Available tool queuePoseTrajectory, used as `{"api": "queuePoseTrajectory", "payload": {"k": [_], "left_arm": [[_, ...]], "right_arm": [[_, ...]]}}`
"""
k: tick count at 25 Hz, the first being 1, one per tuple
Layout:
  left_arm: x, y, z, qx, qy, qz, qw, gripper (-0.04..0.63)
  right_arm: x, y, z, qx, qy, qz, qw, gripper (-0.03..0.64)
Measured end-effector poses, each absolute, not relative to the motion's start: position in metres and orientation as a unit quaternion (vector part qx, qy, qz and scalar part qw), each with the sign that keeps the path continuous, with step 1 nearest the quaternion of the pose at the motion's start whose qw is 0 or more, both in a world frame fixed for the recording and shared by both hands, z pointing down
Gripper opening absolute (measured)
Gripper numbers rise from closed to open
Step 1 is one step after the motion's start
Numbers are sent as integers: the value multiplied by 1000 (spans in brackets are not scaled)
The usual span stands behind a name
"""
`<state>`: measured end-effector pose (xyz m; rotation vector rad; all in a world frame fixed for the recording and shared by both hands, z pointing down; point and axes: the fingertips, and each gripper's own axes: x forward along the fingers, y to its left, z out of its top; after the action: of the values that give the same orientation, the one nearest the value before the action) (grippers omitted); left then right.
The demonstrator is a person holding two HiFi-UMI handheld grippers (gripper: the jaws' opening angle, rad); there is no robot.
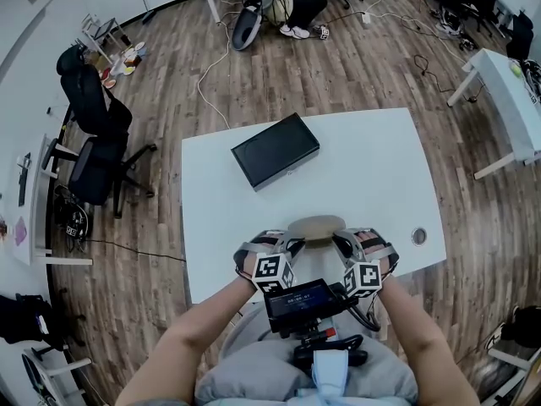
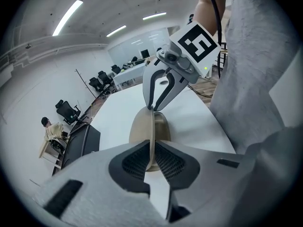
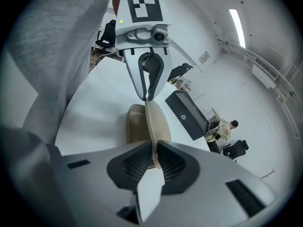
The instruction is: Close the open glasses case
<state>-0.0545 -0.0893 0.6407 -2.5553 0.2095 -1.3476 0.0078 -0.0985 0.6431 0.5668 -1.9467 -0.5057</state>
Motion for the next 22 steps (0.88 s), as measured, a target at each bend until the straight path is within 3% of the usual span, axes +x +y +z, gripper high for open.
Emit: {"api": "queuePoseTrajectory", "payload": {"k": [13,22], "left_arm": [[-54,-73,673,-853,72,-509,92,44],[-50,-71,680,-848,79,-512,114,44]], "right_arm": [[7,-73,677,187,-787,-202,552,43],[11,-73,683,182,-778,-199,567,43]]}}
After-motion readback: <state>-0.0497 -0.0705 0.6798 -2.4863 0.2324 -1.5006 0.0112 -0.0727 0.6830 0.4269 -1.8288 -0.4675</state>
